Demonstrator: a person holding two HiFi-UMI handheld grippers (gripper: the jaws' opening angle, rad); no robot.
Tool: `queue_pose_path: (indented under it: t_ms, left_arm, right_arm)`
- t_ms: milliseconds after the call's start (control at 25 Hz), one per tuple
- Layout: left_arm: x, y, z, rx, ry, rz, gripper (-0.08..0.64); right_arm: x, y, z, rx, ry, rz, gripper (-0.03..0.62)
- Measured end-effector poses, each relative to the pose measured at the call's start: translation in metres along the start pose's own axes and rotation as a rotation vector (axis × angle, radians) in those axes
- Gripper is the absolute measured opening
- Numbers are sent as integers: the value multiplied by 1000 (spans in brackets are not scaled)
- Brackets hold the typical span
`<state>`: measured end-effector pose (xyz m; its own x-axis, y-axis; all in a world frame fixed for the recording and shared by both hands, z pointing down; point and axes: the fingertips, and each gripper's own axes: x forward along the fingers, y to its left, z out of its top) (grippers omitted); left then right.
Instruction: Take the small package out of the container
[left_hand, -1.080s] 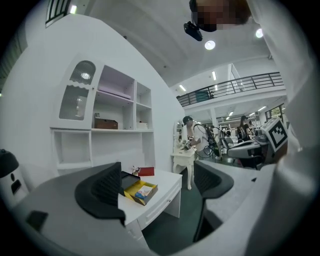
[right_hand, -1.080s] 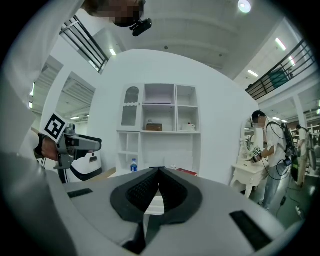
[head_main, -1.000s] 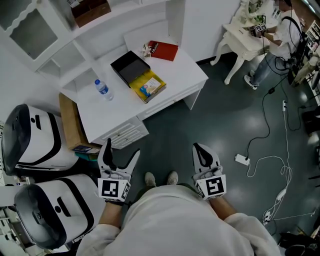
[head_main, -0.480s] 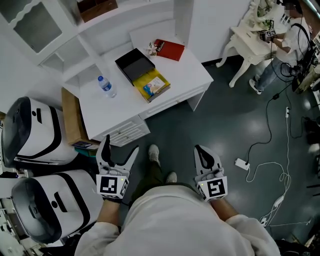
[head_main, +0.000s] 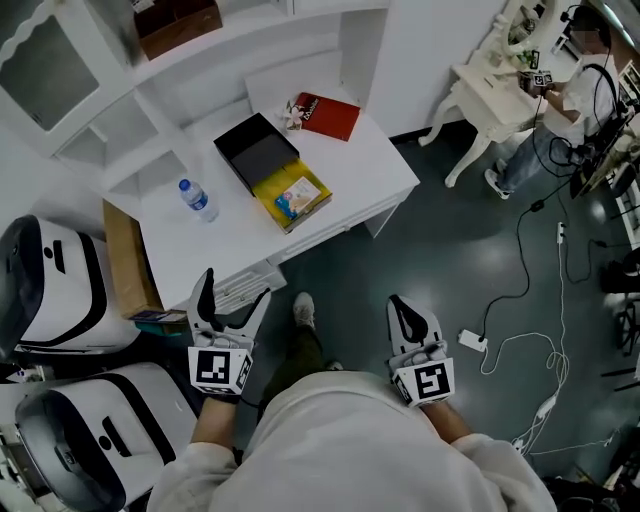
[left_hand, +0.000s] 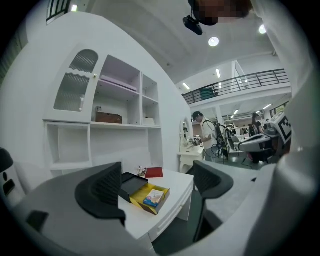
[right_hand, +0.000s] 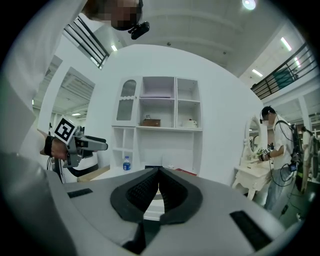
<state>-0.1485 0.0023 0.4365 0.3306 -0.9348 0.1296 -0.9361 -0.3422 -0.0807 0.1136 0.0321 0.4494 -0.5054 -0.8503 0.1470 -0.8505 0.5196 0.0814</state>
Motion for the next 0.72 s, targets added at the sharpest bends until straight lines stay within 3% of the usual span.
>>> queue_pose_path:
  t_ms: [160, 720]
  left_arm:
    - [44, 24, -3, -11, 14, -19, 440]
    - [173, 78, -17, 28, 95, -137, 440]
  right_arm:
    - [42, -14, 2, 0, 73, -10, 25]
    - [164, -52, 29, 4, 86, -75, 25]
